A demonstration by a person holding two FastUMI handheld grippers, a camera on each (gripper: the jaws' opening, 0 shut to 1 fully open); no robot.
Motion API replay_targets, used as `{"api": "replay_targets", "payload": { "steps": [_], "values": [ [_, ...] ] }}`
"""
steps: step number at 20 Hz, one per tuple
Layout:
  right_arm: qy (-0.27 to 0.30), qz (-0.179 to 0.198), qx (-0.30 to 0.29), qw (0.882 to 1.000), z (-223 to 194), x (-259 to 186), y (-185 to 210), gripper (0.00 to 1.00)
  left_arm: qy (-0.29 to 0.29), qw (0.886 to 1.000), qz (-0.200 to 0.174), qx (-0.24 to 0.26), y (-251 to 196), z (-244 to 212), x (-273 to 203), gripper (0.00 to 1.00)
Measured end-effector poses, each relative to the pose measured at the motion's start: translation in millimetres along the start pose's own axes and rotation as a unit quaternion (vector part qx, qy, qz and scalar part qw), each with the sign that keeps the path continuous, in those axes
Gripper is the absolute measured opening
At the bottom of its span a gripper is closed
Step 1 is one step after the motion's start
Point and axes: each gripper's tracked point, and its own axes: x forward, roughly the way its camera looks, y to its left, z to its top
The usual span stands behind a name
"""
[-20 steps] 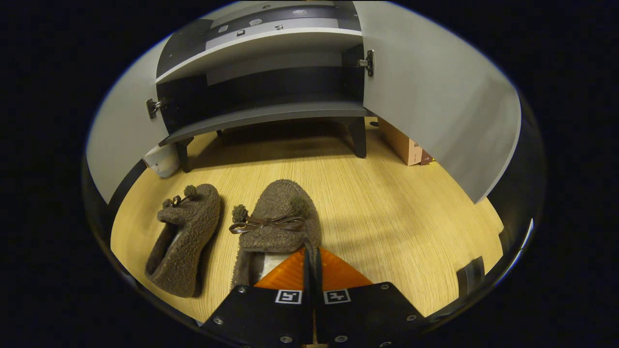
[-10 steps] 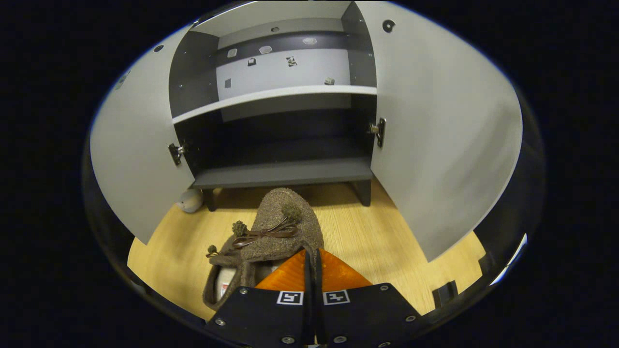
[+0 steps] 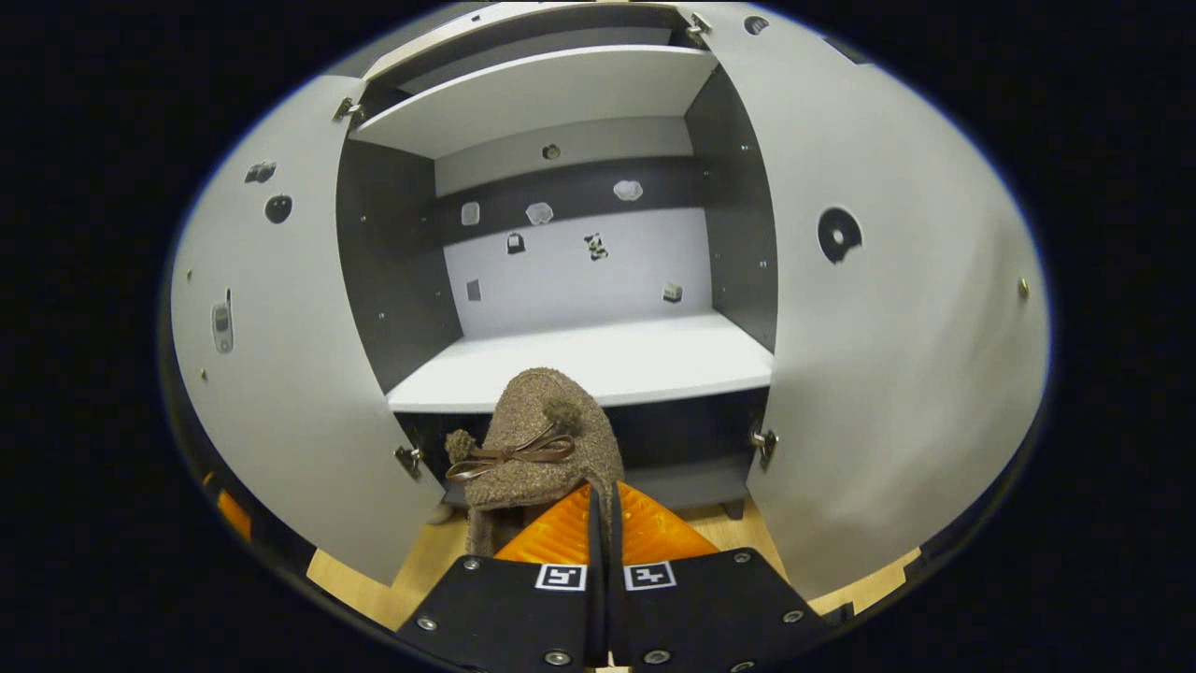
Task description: Grab one shoe with the right hand and put it into the shoe cabinet, grab the other shoe with the left hand and put it into the shoe cabinet; then close the right door with the right hand and the left door with the left hand.
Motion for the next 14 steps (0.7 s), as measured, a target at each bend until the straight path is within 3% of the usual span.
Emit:
{"api": "replay_targets", "payload": {
  "steps": [7,11,14],
  "values": [
    [-0.047,-0.013,-0.009,0.999,108.4,74.6,0.4,0.00,0.003,1.000,0.008,0.002,5.3,-4.5,-1.5,0.96],
    [-0.031,-0.048,-0.017,0.998,122.7,145.9,-19.8,0.00,0.002,1.000,0.018,0.004,13.1,-4.3,-1.6,0.96],
    [0.001,-0.070,0.017,0.997,115.8,185.2,-35.9,0.00,0.001,1.000,0.021,0.006,17.1,-4.5,-1.2,0.96]
  ]
}}
